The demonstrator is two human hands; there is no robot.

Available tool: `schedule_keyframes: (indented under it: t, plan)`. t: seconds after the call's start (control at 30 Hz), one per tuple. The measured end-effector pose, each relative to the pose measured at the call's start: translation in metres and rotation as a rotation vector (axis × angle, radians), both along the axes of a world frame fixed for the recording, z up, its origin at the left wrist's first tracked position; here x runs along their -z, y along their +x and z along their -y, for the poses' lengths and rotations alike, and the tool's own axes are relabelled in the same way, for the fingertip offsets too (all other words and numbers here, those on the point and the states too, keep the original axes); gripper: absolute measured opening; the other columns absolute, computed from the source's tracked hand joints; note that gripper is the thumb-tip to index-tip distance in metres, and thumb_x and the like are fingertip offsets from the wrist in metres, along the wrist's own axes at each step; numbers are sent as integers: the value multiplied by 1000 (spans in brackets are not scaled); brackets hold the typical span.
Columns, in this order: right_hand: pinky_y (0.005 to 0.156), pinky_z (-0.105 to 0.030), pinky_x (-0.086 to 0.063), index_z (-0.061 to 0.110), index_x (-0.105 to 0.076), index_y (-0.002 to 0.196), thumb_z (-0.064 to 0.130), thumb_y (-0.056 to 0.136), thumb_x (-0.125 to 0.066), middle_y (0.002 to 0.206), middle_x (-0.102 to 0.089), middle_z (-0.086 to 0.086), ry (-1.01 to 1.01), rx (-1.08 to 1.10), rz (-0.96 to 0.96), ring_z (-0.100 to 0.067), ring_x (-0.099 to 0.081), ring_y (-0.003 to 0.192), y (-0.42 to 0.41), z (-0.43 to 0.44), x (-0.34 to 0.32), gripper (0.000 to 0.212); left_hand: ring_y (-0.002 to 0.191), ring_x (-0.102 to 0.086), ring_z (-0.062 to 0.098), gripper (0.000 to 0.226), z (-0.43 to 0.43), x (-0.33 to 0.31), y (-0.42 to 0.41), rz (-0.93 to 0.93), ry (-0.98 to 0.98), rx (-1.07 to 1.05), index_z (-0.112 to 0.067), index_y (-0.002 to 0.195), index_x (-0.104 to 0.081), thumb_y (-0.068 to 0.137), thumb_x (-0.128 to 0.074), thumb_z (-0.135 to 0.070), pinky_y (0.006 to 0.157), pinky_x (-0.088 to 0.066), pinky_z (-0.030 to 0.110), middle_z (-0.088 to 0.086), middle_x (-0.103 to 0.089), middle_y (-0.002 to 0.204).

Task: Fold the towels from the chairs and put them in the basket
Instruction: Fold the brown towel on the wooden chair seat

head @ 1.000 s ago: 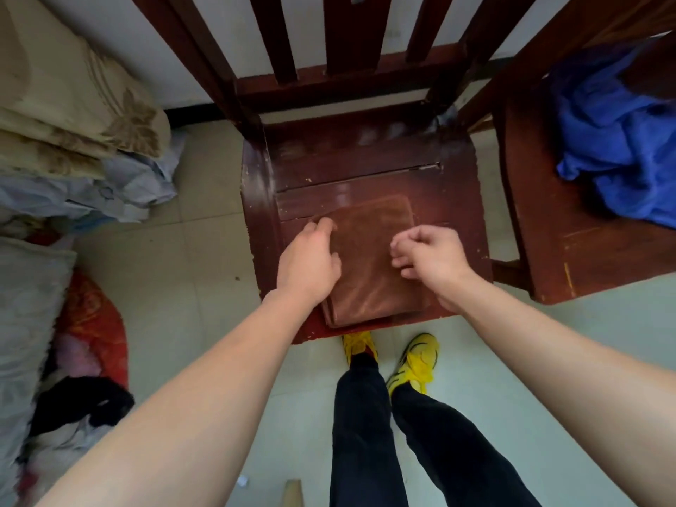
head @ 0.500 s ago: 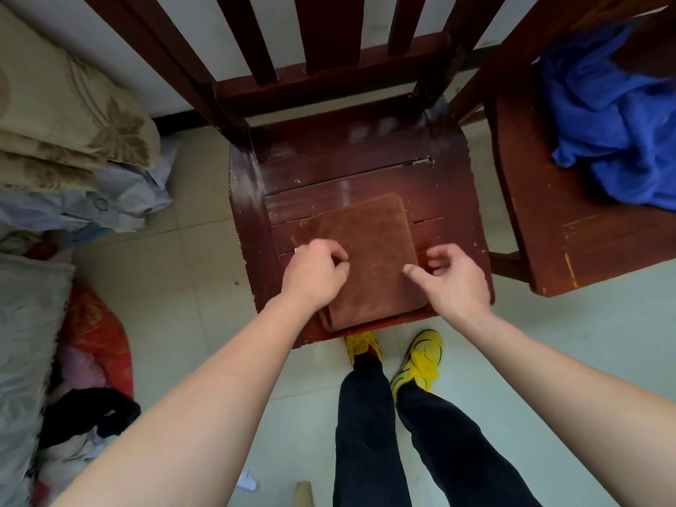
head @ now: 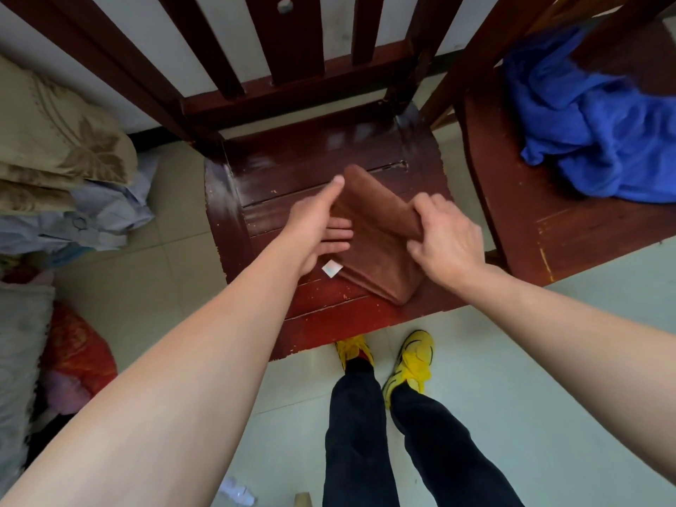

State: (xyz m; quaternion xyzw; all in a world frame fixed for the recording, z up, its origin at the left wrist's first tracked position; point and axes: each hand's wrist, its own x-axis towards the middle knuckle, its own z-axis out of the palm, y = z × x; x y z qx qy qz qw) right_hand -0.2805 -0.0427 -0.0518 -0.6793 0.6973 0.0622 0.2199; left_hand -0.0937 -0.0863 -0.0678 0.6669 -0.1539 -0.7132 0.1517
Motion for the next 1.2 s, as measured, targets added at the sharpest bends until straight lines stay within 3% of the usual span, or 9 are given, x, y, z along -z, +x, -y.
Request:
schedule_keyframes:
  t: [0.07,0.2,0.43,0.57,0.63,0.73,0.87,1.07,1.2]
  plan:
    - [62,-37,-38,18,-50,111,19,76,-66,104,-53,-7,-96,-156,-59,-31,-52,96,0,-1,-7,39,87,-70,30,55,10,-6,-6,10,17,-40,-22,116,-50,80,-57,-64,65,-59,36,18,-67,100]
    - [66,-40,-44,17,-62,115,39,82,-63,104,-59,-7,-136,-305,-49,-30,-54,93,2,-35,-9,40,82,-65,24,11,6,-11,-8,190,-43,-40,-17,93,-57,83,-63,-18,51,-57,29,9,-64,98]
    - [59,-35,-38,17,-64,101,20,78,-72,90,-55,-4,-109,-263,11,-27,-52,80,5,-85,-1,24,79,-64,24,27,-44,-2,8,397,-122,-17,-21,83,-47,71,-67,-7,49,-55,29,9,-60,95]
    - [45,-29,-31,14,-57,87,6,67,-76,78,-51,-6,0,-260,4,-28,-52,64,15,-89,18,28,91,-54,24,34,-62,-3,16,773,-313,431,-20,96,-47,71,-69,-12,70,-44,33,5,-59,97]
    - [44,-28,-27,14,-57,86,7,68,-76,79,-51,-6,52,-248,3,-27,-53,65,18,-89,27,27,93,-50,31,37,-70,-7,18,1013,-724,820,-13,99,-51,67,-67,-5,68,-43,38,11,-53,101]
    - [49,-33,-40,14,-57,93,19,79,-68,90,-51,-7,107,-225,49,-28,-55,80,20,-86,32,19,83,-51,37,32,-75,-7,12,854,-1122,1144,-6,93,-56,63,-65,0,55,-41,37,17,-53,93]
    - [66,-36,-46,22,-53,104,47,92,-51,102,-49,0,159,-205,141,-21,-49,95,7,-83,27,27,105,-46,31,32,-68,5,17,662,-848,1237,-13,118,-49,87,-58,-19,75,-50,44,12,-45,116]
    - [56,-36,-44,18,-53,95,39,88,-59,90,-51,-3,90,-342,-11,-26,-56,79,6,-76,43,23,110,-43,26,38,-51,18,18,590,-754,1278,-18,119,-43,87,-63,-18,80,-48,43,6,-41,119]
    - [63,-38,-45,21,-50,97,42,92,-53,95,-49,-1,116,-315,56,-24,-53,87,5,-72,40,22,113,-44,26,40,-37,14,18,577,-676,1351,-22,118,-42,85,-65,-25,82,-45,41,4,-42,119]
